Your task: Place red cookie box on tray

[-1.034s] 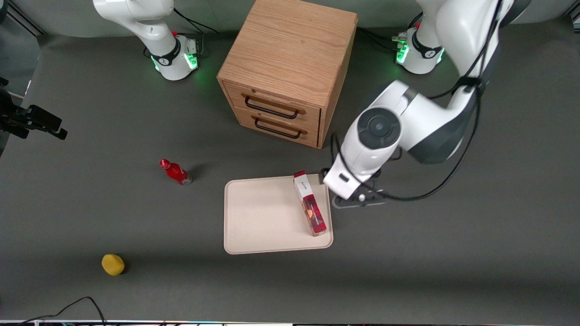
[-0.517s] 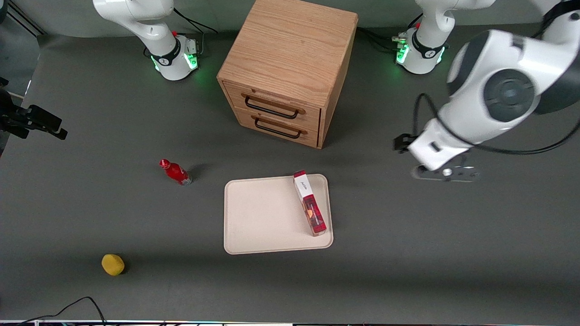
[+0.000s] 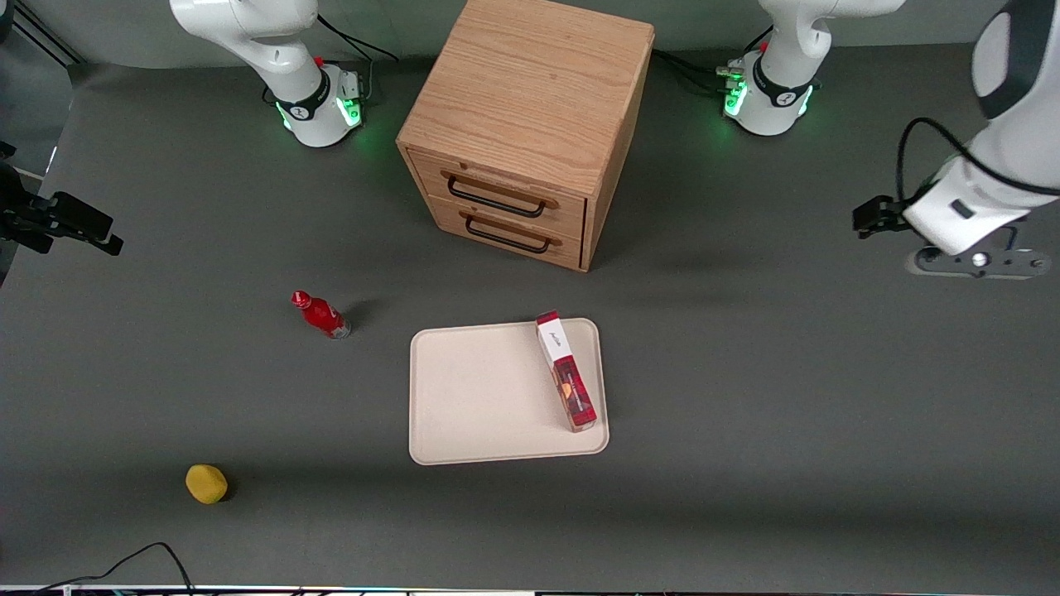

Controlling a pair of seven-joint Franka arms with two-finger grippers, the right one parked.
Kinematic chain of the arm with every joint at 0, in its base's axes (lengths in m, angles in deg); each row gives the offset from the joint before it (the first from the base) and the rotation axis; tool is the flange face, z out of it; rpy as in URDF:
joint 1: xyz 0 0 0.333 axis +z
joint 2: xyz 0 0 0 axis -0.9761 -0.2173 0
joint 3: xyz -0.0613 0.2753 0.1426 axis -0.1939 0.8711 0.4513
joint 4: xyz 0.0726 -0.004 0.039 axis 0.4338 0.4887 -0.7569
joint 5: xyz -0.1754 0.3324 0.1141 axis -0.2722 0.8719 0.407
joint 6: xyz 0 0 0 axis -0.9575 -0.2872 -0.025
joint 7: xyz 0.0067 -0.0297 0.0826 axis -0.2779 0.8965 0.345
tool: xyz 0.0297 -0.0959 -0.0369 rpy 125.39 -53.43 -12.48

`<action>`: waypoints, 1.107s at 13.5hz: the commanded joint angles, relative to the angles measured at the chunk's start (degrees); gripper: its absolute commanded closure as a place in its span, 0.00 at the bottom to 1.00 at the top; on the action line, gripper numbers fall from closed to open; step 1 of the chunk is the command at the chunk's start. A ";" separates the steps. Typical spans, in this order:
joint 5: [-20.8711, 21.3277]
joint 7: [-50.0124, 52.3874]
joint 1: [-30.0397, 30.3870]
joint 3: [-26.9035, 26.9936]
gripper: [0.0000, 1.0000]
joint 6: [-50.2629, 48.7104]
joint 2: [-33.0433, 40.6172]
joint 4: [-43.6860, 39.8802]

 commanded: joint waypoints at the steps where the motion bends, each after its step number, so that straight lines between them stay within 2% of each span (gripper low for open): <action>1: 0.09 -1.31 -0.73 2.82 0.00 4.83 4.29 5.27; 3: 0.09 -2.97 -0.73 2.92 0.00 11.42 7.01 10.45; 6: -1.66 -2.80 -0.82 2.57 0.00 9.78 9.31 10.48; 8: -2.90 -2.54 -0.90 2.31 0.00 6.20 9.14 8.03; 13: -2.12 -2.62 -0.99 2.40 0.00 3.80 6.95 3.73; 15: -2.20 -1.93 -0.90 2.31 0.00 -3.73 2.92 -2.24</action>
